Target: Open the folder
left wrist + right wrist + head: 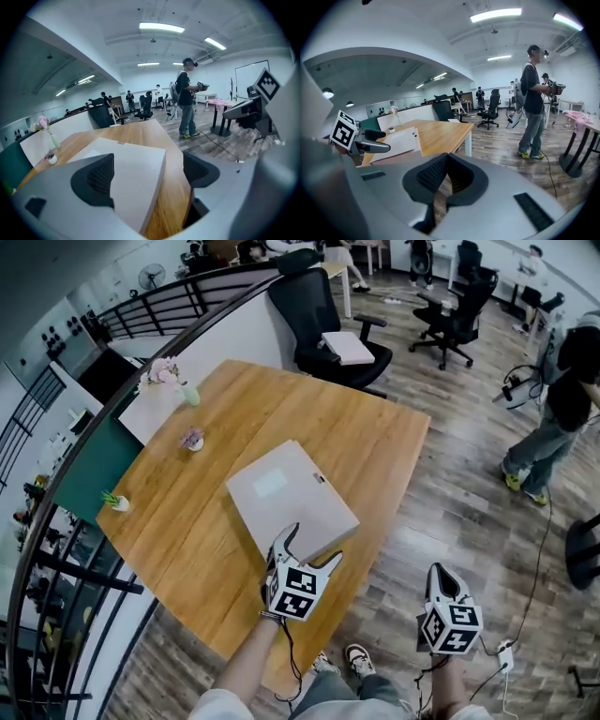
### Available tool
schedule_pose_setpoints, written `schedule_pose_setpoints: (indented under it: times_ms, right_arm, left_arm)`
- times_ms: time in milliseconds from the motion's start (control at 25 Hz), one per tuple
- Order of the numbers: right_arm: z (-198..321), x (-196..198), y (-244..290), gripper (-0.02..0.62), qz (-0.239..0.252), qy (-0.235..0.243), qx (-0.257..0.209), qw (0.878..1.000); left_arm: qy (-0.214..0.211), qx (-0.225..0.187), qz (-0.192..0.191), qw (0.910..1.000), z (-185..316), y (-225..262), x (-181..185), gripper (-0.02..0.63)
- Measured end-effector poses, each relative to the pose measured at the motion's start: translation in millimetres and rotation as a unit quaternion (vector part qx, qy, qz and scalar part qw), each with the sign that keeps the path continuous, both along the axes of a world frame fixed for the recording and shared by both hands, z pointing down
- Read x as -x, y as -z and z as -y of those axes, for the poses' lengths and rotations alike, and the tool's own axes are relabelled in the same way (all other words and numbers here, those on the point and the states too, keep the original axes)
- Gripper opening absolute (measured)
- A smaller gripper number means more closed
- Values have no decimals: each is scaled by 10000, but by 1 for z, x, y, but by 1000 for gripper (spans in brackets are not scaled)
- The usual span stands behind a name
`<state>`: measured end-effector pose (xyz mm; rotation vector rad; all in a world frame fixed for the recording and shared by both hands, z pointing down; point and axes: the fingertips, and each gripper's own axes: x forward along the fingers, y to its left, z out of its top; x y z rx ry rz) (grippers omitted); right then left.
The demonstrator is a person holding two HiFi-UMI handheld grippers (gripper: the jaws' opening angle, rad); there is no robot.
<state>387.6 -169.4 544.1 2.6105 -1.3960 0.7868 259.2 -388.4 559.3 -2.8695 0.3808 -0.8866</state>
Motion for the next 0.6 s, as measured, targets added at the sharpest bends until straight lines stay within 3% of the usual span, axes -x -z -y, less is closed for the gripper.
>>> schedule_pose_setpoints:
  times_ms: [200,440,600]
  right_arm:
    - [-2,0,-19,2,156,4,90,9998]
    - [-3,-2,-41,2,352,-79,130,9993]
    - [-4,-1,-53,2,479,-145,143,9986]
  left_arm:
    - [-559,-474,559,9957,-1,-17,-22,465]
    - [-1115,-891,1309,9811,3,-42,-43,465]
    - [-1272,-949,1681,9729,5,-59,-47,463]
